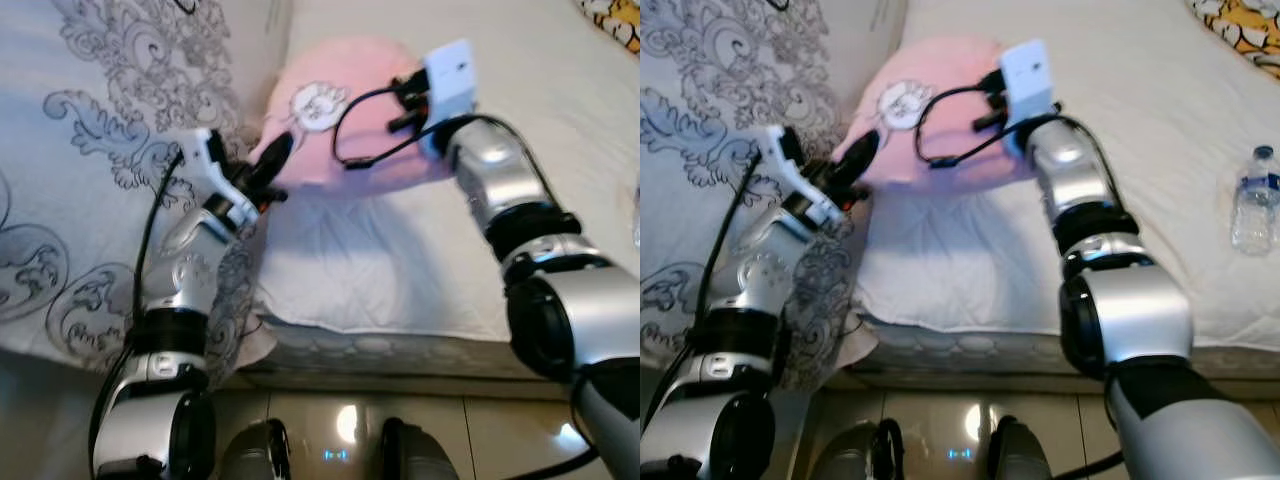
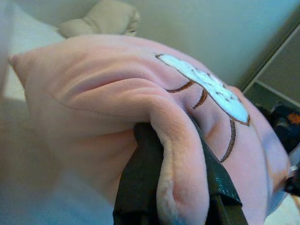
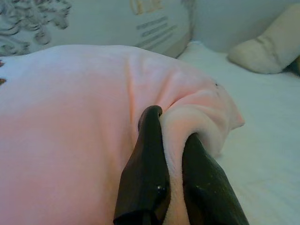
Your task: Clean up the room
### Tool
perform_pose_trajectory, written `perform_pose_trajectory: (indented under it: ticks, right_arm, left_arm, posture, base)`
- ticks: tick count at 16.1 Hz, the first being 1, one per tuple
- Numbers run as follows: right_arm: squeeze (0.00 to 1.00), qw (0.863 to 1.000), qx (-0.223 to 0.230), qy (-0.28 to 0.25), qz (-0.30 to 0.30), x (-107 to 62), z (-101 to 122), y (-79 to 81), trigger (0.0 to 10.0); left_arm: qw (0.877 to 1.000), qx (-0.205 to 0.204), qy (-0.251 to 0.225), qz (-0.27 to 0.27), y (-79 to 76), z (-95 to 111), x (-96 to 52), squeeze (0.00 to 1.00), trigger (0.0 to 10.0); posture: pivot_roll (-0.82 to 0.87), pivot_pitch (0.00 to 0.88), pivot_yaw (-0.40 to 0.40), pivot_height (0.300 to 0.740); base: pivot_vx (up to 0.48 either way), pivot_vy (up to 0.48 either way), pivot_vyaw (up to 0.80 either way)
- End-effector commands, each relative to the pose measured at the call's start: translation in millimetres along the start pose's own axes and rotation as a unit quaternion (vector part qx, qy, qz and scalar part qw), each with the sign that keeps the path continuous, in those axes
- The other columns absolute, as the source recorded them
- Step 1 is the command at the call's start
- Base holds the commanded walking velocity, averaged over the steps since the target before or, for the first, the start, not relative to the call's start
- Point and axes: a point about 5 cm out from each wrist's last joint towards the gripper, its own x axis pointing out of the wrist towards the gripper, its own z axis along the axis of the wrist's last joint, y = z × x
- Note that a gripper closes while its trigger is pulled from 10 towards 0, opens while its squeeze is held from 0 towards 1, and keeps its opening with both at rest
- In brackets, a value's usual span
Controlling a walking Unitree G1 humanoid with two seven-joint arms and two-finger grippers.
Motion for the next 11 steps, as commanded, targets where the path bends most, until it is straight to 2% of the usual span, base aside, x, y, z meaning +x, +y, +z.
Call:
perform_pose_trajectory:
  ticks: [1, 2, 4, 5, 6, 8, 9, 11]
  right_arm:
    - [0.0, 0.999, 0.019, 0.025, 0.023, -4.7, -28, 17.5, 10.0]
    - [0.0, 0.998, 0.027, 0.039, 0.031, -8.3, -40, 22.8, 10.0]
    - [0.0, 0.996, 0.035, 0.075, 0.045, -19.6, -69, 29.8, 10.0]
    - [0.0, 0.993, 0.041, 0.098, 0.054, -27.8, -83, 28.2, 10.0]
    - [0.0, 0.991, 0.044, 0.108, 0.058, -31.6, -89, 27.2, 10.0]
    - [0.0, 0.986, 0.043, 0.141, 0.076, -44.2, -107, 23.3, 10.0]
    - [0.0, 0.985, 0.041, 0.146, 0.078, -46.8, -110, 21.5, 10.0]
    - [0.0, 0.984, 0.029, 0.158, 0.082, -53.8, -114, 10.6, 10.0]
  left_arm:
    - [0.999, 0.037, 0.027, 0.006, -2.4, -8, -7.3, 0.0, 0.0]
    - [0.999, 0.038, 0.029, 0.007, -4.9, -11, -8.5, 0.0, 0.0]
    - [0.998, 0.047, 0.043, 0.005, -21.2, -24, -10.0, 0.0, 0.0]
    - [0.998, 0.039, 0.055, -0.012, -40.6, -38, -9.5, 0.0, 0.0]
    - [0.997, 0.033, 0.06, -0.017, -49.5, -45, -9.1, 0.0, 0.0]
    - [0.996, 0.003, 0.08, -0.03, -84.4, -72, -9.1, 0.0, 0.0]
    - [0.996, -0.01, 0.085, -0.037, -95.2, -80, -9.5, 0.0, 0.0]
    - [0.991, -0.057, 0.105, -0.061, -133.7, -103, -10.2, 0.0, 0.0]
  posture:
    - [-0.04, 0.164, 0.028, 0.74]
    - [-0.04, 0.168, 0.027, 0.74]
    - [-0.03, 0.177, 0.027, 0.74]
    - [-0.03, 0.18, 0.027, 0.74]
    - [-0.03, 0.18, 0.027, 0.74]
    - [-0.03, 0.184, 0.027, 0.74]
    - [-0.03, 0.183, 0.027, 0.74]
    - [-0.04, 0.182, 0.03, 0.74]
  base:
    - [0.0, 0.0, 0.0]
    - [0.0, 0.0, 0.0]
    - [0.0, 0.0, 0.0]
    - [0.0, 0.0, 0.0]
    - [0.0, 0.0, 0.0]
    - [0.0, 0.0, 0.0]
    - [0.0, 0.0, 0.0]
    - [0.0, 0.0, 0.0]
